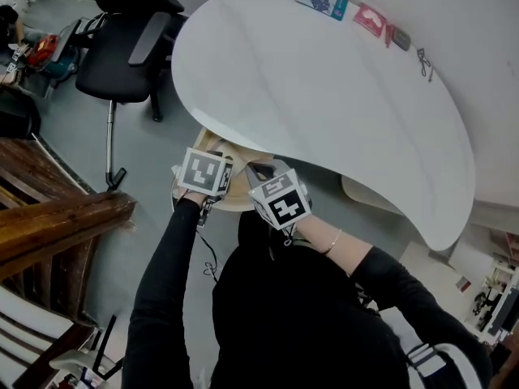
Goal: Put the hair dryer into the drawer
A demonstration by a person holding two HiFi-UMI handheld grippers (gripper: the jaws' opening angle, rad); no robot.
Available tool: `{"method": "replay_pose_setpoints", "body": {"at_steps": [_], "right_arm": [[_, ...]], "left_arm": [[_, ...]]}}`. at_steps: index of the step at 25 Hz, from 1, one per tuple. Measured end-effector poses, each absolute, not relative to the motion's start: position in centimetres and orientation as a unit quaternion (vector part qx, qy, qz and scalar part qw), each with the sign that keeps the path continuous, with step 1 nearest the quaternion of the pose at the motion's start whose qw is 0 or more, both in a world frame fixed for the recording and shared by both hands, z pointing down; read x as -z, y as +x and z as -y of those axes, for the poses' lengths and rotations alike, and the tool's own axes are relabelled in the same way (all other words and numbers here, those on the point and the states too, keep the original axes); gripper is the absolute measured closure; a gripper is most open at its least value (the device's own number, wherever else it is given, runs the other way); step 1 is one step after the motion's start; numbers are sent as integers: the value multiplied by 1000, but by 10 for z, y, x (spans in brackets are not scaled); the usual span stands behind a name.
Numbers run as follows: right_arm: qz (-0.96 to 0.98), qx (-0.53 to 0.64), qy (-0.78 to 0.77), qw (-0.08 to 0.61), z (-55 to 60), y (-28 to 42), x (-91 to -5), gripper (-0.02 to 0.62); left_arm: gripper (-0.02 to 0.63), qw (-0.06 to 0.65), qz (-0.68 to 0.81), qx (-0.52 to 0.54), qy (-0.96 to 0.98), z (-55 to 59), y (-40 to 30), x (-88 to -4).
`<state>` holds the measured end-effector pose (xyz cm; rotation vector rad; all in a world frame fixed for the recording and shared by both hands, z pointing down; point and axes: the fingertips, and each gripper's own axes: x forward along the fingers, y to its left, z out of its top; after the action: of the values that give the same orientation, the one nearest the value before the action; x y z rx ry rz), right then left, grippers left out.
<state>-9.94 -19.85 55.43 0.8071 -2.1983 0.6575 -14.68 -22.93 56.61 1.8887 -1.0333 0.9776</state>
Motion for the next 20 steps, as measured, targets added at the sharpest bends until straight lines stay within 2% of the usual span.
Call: {"method": "replay_pose_setpoints", "body": {"at_steps": [5,9,20], "right_arm": [[856,-247,312,331,197,-97,-539,595],[864,-243,314,310,193,-96,-517,595],[885,-240,325,232,181,-74,-463,595]], "left_arm": [[592,376,432,-317,756,226,-146,-542],[597,378,446,-242,775,223,-142,-514],[597,271,520,-99,804,194,-150,-433]]}}
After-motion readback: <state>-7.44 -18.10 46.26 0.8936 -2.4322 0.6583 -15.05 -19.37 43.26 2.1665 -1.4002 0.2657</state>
